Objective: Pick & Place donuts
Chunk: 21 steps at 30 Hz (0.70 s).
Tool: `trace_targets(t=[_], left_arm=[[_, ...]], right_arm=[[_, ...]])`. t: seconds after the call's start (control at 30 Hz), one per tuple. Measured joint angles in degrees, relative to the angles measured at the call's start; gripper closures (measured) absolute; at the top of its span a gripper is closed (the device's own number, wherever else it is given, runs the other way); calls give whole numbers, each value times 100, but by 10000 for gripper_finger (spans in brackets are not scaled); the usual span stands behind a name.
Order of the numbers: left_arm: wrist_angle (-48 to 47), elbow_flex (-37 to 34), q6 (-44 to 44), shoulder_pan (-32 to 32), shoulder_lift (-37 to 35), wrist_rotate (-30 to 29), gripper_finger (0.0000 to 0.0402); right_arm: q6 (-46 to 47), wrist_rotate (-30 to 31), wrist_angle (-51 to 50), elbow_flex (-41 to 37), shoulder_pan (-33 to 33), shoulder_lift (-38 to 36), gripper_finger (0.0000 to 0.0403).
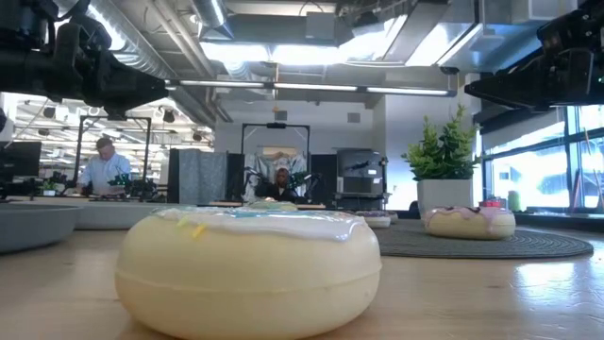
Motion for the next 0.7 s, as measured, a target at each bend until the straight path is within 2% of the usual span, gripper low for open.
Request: trace_targets(t=[0.2,0.4,0.5,0.7], left_arm=[[1,1,-405,-7,0,22,272],[321,1,-258,-7,0,-234,272],[484,2,-256,-7,0,-23,272],[549,2,-417,-7,0,809,271]], right_arm=[[2,0,0,2,0,-2,234],[2,0,0,0,2,0,234],[2,0,0,0,2,0,234],[2,0,0,0,2,-2,234]])
